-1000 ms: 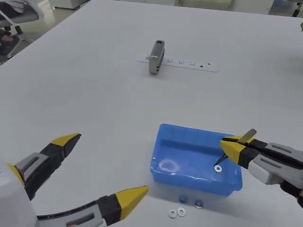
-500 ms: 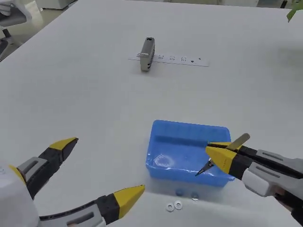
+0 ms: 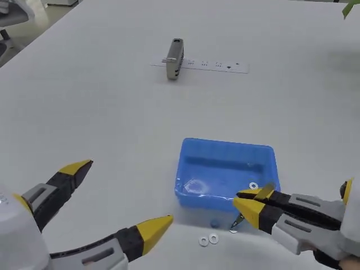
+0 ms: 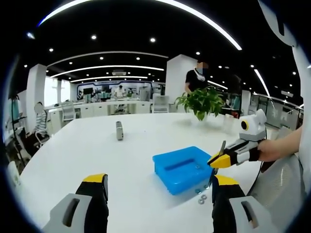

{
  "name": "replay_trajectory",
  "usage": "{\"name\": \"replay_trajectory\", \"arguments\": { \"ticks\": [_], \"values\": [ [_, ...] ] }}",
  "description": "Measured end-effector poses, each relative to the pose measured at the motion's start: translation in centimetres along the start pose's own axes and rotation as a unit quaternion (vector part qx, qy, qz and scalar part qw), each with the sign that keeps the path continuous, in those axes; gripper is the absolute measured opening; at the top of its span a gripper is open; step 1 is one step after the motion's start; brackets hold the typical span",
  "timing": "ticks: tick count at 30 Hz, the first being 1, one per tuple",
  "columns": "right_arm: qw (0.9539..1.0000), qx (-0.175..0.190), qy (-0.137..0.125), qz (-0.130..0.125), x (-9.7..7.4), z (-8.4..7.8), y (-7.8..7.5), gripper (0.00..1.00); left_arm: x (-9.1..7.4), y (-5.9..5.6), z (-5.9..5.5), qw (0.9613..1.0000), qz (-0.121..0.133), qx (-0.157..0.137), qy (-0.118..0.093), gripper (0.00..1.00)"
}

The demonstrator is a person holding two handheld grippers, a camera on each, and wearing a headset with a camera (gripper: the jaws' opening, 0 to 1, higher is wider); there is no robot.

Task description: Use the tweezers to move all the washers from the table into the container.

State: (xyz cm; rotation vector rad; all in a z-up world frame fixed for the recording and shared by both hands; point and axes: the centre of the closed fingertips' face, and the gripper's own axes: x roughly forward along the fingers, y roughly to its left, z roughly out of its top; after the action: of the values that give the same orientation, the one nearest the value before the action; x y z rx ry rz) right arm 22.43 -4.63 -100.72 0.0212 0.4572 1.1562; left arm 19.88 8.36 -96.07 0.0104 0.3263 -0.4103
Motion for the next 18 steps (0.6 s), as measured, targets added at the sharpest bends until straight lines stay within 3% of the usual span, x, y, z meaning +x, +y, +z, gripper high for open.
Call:
{"name": "replay_trajectory", "arguments": {
  "ticks": [3,9,10,18],
  "values": [
    [0.9997,-0.019,0.013,-0.003,0.1,-0.5,0.1,0.03,0.0,0.0,-0.1,1.0000,0.000,0.002,0.001,0.90],
    [0.9997,-0.018,0.012,-0.010,0.2,-0.5,-0.2,0.03,0.0,0.0,-0.3,1.0000,0.000,0.005,0.005,0.89],
    [0.9997,-0.020,0.012,-0.010,0.2,-0.5,-0.2,0.03,-0.2,0.5,-0.6,1.0000,-0.002,0.004,0.004,0.89],
    [0.9980,-0.055,0.029,0.002,0.5,-1.3,0.3,0.03,-0.2,0.7,-0.6,1.0000,0.001,0.005,0.004,0.89]
  ]
}}
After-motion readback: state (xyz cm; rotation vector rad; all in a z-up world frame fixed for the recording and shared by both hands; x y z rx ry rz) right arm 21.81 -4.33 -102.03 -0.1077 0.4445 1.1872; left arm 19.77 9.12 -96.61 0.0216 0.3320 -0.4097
